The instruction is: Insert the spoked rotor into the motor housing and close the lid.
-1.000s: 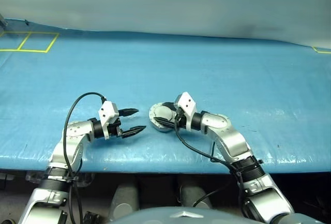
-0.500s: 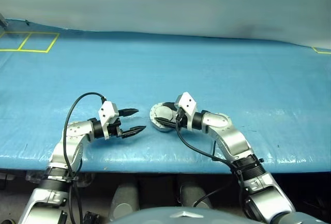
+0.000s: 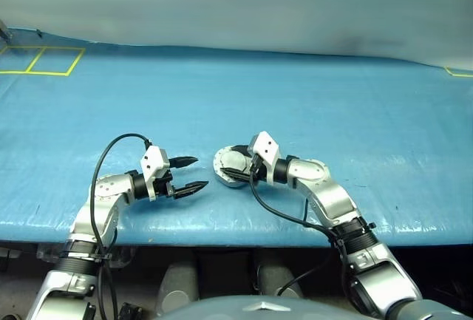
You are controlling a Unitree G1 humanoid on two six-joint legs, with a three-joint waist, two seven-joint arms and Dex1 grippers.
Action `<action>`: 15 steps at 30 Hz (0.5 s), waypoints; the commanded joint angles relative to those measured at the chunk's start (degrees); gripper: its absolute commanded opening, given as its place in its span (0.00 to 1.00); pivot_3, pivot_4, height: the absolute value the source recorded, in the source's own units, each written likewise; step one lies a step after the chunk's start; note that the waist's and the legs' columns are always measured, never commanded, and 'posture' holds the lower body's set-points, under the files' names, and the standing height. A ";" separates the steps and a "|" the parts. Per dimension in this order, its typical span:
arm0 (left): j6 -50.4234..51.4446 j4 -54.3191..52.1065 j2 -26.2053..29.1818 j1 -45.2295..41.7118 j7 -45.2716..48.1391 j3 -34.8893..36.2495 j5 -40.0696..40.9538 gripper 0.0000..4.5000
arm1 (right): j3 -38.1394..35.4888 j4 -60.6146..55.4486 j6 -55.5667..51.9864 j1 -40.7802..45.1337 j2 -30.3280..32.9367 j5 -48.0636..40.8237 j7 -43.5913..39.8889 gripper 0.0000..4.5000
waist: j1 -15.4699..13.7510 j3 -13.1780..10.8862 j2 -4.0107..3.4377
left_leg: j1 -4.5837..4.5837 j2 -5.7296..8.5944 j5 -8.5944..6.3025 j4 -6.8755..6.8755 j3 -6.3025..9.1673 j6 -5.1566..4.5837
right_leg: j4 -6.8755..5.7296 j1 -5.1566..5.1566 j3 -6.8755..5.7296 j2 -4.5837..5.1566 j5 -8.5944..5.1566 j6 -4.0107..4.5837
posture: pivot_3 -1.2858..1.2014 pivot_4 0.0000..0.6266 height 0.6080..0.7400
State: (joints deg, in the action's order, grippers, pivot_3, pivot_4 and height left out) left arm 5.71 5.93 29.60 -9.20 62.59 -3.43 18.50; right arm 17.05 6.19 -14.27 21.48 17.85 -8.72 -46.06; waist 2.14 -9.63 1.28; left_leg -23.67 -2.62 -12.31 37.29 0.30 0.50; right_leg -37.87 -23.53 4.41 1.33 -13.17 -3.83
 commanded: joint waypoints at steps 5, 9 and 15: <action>-0.48 -1.73 0.21 0.31 0.26 -0.01 0.32 0.84 | -3.84 1.23 -4.62 0.97 -0.27 -2.58 1.04 0.68 | -0.03 0.00 0.00 | -0.02 0.00 0.01 0.00 0.00 0.01 | -0.01 -0.01 0.00 0.00 0.01 0.01 | 0.52 0.24 1.00; -0.55 -1.72 0.13 0.42 0.21 -0.05 0.31 0.84 | -3.06 1.10 -5.58 1.17 0.33 -1.90 0.80 0.68 | -0.07 0.00 0.00 | -0.05 0.00 0.01 -0.02 0.00 0.01 | 0.02 -0.03 -0.01 0.01 0.01 0.01 | 0.52 0.24 1.00; -0.62 -1.69 0.07 0.52 0.14 -0.05 0.31 0.84 | -1.13 2.04 -4.33 1.41 1.86 1.18 1.14 0.68 | -0.07 0.00 0.00 | -0.05 0.01 0.01 -0.02 0.00 0.01 | 0.03 -0.03 -0.01 0.02 0.01 0.01 | 0.52 0.24 1.00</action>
State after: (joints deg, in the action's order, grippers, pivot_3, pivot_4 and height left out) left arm 5.72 5.93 29.59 -8.64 62.58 -3.55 18.50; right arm 16.33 6.63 -18.47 23.10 18.15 -10.08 -46.08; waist 2.07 -9.63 1.28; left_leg -23.71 -2.61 -12.30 37.27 0.30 0.51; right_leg -37.84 -23.56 4.40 1.36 -13.17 -3.82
